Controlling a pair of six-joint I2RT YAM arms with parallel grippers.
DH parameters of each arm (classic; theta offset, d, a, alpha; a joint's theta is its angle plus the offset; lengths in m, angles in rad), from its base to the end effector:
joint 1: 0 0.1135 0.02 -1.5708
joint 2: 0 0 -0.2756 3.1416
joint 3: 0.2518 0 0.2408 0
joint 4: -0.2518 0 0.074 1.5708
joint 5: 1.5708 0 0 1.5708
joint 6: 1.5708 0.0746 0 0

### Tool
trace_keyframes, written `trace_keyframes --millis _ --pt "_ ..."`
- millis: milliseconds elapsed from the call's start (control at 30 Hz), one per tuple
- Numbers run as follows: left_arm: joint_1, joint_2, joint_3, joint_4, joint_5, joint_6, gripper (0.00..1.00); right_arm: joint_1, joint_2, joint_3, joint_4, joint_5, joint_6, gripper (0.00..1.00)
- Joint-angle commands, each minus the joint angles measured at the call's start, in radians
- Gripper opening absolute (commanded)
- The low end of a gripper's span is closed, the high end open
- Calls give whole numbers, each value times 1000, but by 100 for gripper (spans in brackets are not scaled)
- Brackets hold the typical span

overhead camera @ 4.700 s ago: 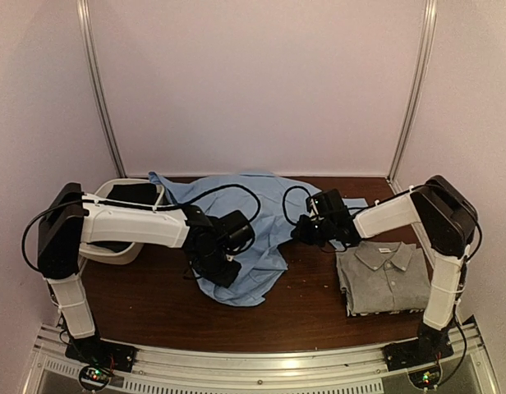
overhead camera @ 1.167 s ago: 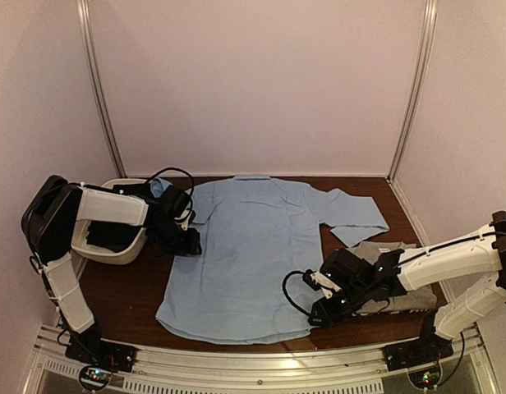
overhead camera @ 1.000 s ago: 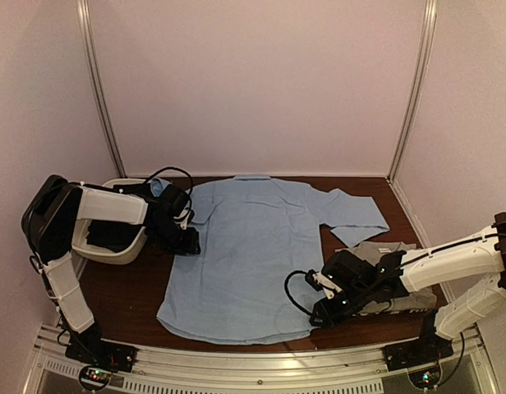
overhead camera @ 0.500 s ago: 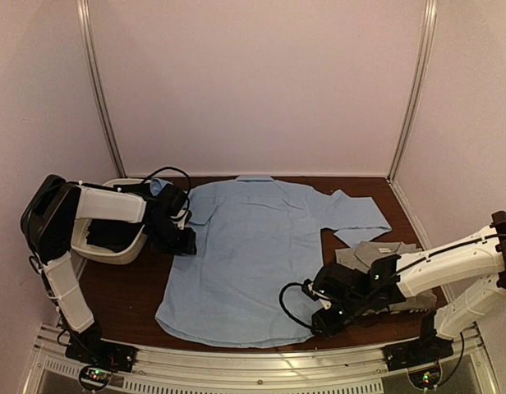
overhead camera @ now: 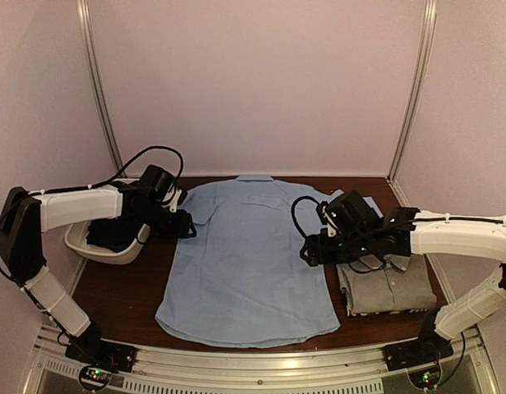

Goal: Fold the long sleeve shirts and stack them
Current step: Smooth out the crumpled shirt at the center of the board, then adjust the sleeve at the center of the board.

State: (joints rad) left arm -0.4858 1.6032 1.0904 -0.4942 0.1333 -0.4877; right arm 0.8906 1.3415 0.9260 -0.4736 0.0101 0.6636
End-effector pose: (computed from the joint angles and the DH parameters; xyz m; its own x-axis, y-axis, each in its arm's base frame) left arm 0.2966 -0.1678 0.2018 -0.9066 -0.0465 -0.4195 0.1141 0.9299 -0.3497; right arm 0.1821 0.2239 0.2273 -0.8611 -0.0851 -0.5012 -0.3084 0.8712 0.3819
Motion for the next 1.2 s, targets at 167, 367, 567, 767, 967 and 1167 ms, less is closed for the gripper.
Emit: trace_keyframes --millis 167,367,567,767,967,1167 --pt "-23 -56 -40 74 140 8 54 -285 90 61 173 80 27 100" --pt "-25 -91 -39 75 179 10 54 -458 166 75 219 110 34 100" --pt "-29 -119 -55 93 173 -20 54 -691 218 27 340 54 40 99" --pt "-44 -126 -32 115 161 -62 53 -858 276 19 402 -6 11 90" --pt "-50 -151 -22 153 139 -109 54 -945 359 37 439 -66 -14 79" --pt "-50 -154 9 156 123 -137 54 -972 430 25 497 -99 -13 73"
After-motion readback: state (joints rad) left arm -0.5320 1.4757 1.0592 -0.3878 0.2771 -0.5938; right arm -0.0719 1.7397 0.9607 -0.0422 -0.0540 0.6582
